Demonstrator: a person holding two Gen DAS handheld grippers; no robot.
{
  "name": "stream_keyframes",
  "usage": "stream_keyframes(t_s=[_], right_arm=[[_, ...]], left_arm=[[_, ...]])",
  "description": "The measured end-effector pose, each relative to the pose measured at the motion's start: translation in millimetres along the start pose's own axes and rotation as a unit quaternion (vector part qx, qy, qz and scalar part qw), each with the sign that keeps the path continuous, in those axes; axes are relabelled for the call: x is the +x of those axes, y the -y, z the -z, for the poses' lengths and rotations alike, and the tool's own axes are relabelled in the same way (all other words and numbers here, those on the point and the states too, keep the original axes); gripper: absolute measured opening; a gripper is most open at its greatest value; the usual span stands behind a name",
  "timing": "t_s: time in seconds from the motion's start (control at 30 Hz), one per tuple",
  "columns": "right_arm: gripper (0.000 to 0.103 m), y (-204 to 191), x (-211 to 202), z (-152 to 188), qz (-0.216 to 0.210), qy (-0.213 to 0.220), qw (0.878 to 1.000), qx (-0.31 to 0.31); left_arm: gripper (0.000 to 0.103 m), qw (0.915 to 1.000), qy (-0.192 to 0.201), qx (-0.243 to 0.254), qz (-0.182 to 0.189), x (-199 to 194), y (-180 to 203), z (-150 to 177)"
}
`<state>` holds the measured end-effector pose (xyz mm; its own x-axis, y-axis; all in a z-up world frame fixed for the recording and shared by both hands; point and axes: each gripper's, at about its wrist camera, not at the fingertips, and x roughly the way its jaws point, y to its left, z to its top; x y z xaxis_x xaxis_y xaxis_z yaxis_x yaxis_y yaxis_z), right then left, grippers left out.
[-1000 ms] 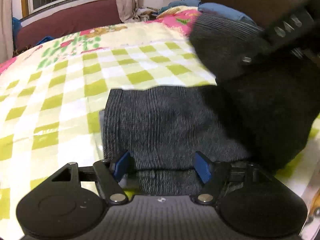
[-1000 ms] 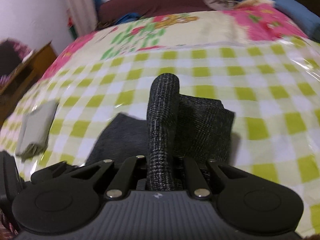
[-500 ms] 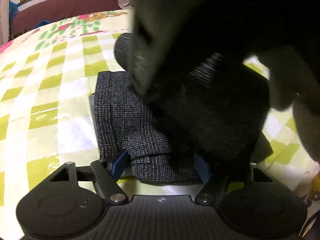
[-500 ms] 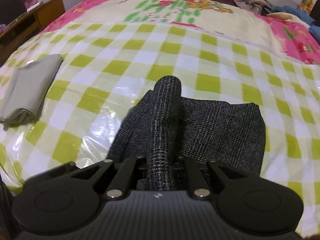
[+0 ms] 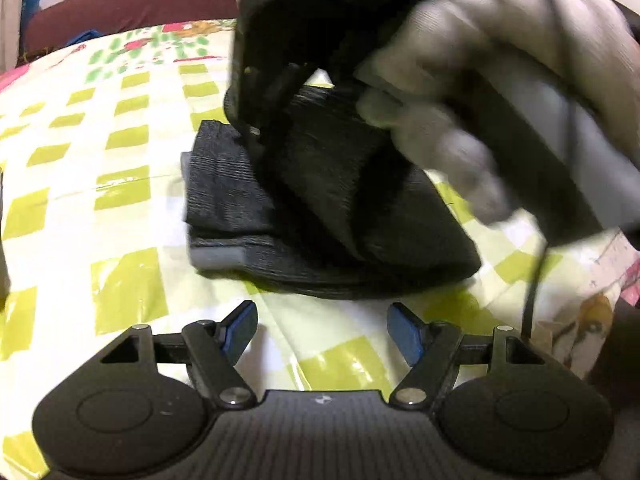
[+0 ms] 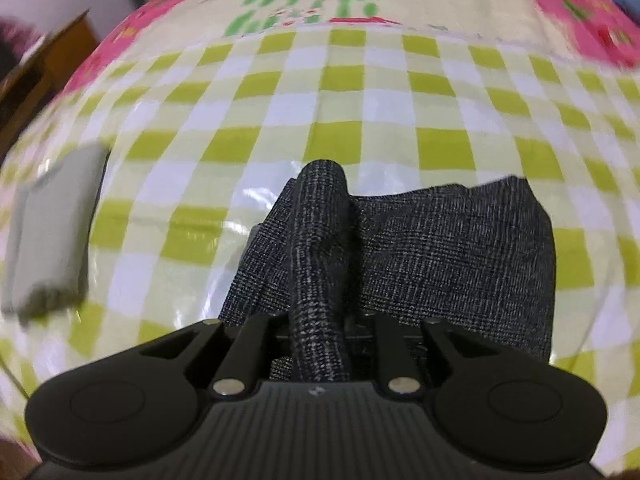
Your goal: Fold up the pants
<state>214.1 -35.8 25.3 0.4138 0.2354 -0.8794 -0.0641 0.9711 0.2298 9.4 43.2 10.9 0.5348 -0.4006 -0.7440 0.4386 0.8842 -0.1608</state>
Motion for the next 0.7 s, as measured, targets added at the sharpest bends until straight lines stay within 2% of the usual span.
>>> stream_keyframes(t_s=[0.07, 0.13, 0.27, 0.37, 0.47, 0.57, 0.63, 0.7], right_arm=[[0.031, 2.7, 1.8, -3.9, -0.013, -0.001, 0.999, 0.040], [0.040, -1.3, 2.4, -7.4, -0.025, -0.004, 0.999, 0.048], [0.043, -14.3, 1.9, -16.1, -0.027, -0.002, 0.999, 0.036], [0.042, -22.7, -2.4, -22.1, -0.026, 0.000, 1.000, 0.000], [0.043, -27.9, -14.1, -27.3, -0.010, 0.021, 0.998, -0.062], [0.050, -29.0, -19.3, -33.0, -0.001, 0.032, 0.990, -0.140], [0.051, -27.7, -19.4, -35.7, 0.005, 0.043, 0.981, -0.189], [0.053, -21.9, -17.0, -42.0, -0.008, 0.042, 0.978, -0.203]], left_arm=[[0.084, 1.0000, 0.005, 0.002, 0.002, -2.1, 1.1, 0.9], [0.084, 0.9999, 0.007, -0.004, 0.009, -5.7, 0.2, 4.3], [0.084, 0.9997, 0.013, -0.016, 0.014, -8.9, -1.7, 6.9], [0.084, 0.9994, 0.018, -0.022, 0.017, -10.7, -10.8, 4.8], [0.084, 0.9990, 0.023, -0.035, 0.017, -5.4, -20.1, -0.4], [0.084, 0.9984, 0.022, -0.050, 0.014, -3.7, -26.7, -0.8], [0.084, 0.9980, 0.031, -0.053, 0.014, -7.3, -27.9, -1.2], [0.084, 0.9975, 0.046, -0.052, 0.016, -13.6, -27.2, -1.3]])
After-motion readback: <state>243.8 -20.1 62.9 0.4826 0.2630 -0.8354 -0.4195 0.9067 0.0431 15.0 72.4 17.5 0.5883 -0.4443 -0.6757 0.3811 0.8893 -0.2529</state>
